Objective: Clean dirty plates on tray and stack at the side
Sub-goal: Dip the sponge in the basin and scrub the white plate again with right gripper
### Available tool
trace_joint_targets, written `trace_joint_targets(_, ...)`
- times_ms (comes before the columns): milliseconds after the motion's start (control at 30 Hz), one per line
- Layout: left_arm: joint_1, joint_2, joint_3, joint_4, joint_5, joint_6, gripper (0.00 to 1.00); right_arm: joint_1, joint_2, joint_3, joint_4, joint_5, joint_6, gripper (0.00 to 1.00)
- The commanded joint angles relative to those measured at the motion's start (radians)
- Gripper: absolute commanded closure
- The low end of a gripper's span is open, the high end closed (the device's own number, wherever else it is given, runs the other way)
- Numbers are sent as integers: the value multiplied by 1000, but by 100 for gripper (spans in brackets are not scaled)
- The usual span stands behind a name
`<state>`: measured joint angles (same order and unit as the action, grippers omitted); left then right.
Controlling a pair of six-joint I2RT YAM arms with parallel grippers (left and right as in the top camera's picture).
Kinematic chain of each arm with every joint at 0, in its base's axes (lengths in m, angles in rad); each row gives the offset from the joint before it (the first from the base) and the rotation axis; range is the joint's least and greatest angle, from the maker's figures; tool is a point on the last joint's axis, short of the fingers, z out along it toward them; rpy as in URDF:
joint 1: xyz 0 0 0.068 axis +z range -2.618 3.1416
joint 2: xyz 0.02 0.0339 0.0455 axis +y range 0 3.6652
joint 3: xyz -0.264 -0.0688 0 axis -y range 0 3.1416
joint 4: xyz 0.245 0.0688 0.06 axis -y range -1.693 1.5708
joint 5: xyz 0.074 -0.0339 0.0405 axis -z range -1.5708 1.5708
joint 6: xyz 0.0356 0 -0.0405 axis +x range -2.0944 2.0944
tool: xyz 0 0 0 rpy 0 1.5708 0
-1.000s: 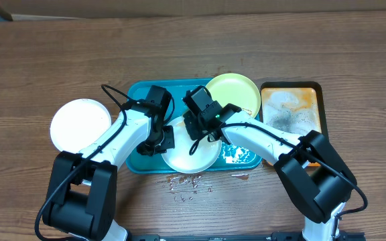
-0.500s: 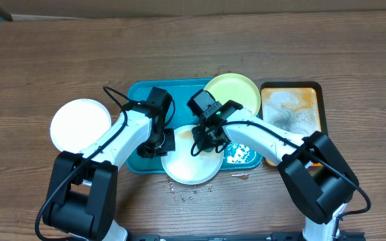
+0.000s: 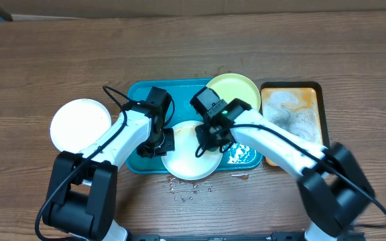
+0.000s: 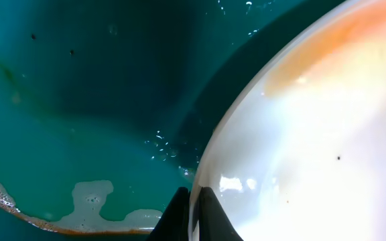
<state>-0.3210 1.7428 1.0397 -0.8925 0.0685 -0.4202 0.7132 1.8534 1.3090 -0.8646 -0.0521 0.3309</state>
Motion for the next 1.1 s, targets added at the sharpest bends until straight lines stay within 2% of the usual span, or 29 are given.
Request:
trace_joint_targets(0, 0, 10, -13, 0, -45, -14, 96, -14, -118, 42, -13, 99, 67, 96)
trace_joint_targets(133, 0, 10, -12, 0, -46, -14, 96, -65, -167, 42, -40, 107, 71, 96)
trace_joint_targets(400, 0, 10, -12, 0, -43, -14, 96, -256, -185, 39, -130, 51, 57, 96)
trace_joint_targets(433, 0, 10, -13, -1, -42, -14, 96, -271, -185, 39, -135, 19, 39, 96)
trace_joint_targets(500, 0, 10, -12, -14, -42, -14, 96, -286, -185, 39, -124, -150, -105, 96)
trace_joint_targets(567, 0, 10, -12, -24, -42, -14, 96, -284, -185, 39, -111, -286, -210, 96)
trace_joint_targets(633, 0, 10, -12, -23, -43, -14, 96, -267, -183, 39, -95, -325, -228, 96)
trace_joint_targets(933, 0, 10, -12, -19, -42, -14, 96, -133, -71, 39, -3, -288, -266, 96)
trace_joint_targets(1067, 0, 10, -12, -19, -42, -14, 96, -87, 1, 39, 24, -278, -326, 96)
